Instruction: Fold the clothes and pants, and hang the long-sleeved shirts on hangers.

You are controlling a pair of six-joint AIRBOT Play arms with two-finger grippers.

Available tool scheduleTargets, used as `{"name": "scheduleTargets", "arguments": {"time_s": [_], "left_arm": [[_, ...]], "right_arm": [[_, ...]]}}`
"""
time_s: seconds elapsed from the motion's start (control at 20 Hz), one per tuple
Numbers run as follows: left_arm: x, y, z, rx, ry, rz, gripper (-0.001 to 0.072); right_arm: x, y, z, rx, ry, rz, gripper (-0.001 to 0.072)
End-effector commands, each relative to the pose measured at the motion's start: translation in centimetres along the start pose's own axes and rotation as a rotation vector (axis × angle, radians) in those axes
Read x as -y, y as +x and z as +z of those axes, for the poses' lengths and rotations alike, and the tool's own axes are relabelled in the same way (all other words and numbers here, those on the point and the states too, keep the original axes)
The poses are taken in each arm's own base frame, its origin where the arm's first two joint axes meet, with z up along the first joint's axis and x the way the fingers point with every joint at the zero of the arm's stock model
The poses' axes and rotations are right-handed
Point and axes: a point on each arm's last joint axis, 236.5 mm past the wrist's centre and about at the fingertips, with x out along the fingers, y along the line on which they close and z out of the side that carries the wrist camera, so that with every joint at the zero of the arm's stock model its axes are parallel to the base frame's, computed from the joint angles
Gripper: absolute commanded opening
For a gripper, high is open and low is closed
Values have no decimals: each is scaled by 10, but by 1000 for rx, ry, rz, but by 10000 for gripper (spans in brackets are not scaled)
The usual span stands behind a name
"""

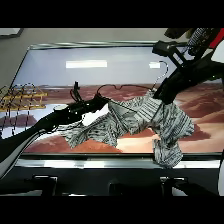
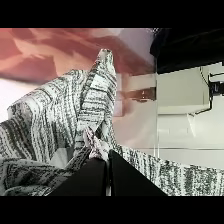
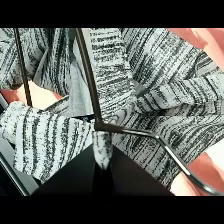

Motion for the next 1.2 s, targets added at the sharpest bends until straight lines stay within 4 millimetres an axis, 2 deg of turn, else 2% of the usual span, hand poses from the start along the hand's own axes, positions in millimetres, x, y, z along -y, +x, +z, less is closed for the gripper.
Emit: {"name": "scheduleTargets", "arguments": {"time_s": [0.0, 0.1, 0.2, 0.35, 0.45, 0.65, 0.7, 0.8, 1.0, 1.05, 1.15], "left_arm": [[19, -2, -5, -41, 75, -38, 16], [25, -2, -16, -87, 23, -60, 16], [10, 1, -39, -158, -64, 9, 16], [-24, 2, -99, -339, -169, 170, 16], [-34, 2, -128, -409, -165, 234, 17], [-41, 7, -156, -465, -165, 262, 24], [-45, 8, -158, -473, -172, 269, 72], [-56, 8, -148, -456, -191, 284, 279], [-74, -2, -90, -349, -247, 290, 279], [-79, -6, -76, -326, -257, 289, 301], [-75, -7, -65, -324, -256, 233, 407]], "right_arm": [[3, 0, -2, -9, 10, -13, 25], [4, 0, -3, -15, 11, -18, 25], [4, 0, -3, -15, 11, -17, 25], [2, 0, -5, -22, 11, -10, 25], [1, 0, -7, -29, 11, -4, 25], [0, 0, -7, -30, 11, -3, 25], [1, 0, -7, -30, 11, -3, 26], [1, 0, -7, -31, 12, -3, 26], [1, 0, -7, -30, 12, -4, 26], [1, 0, -7, -30, 11, -4, 26], [1, 0, -6, -28, 11, -5, 26]]}}
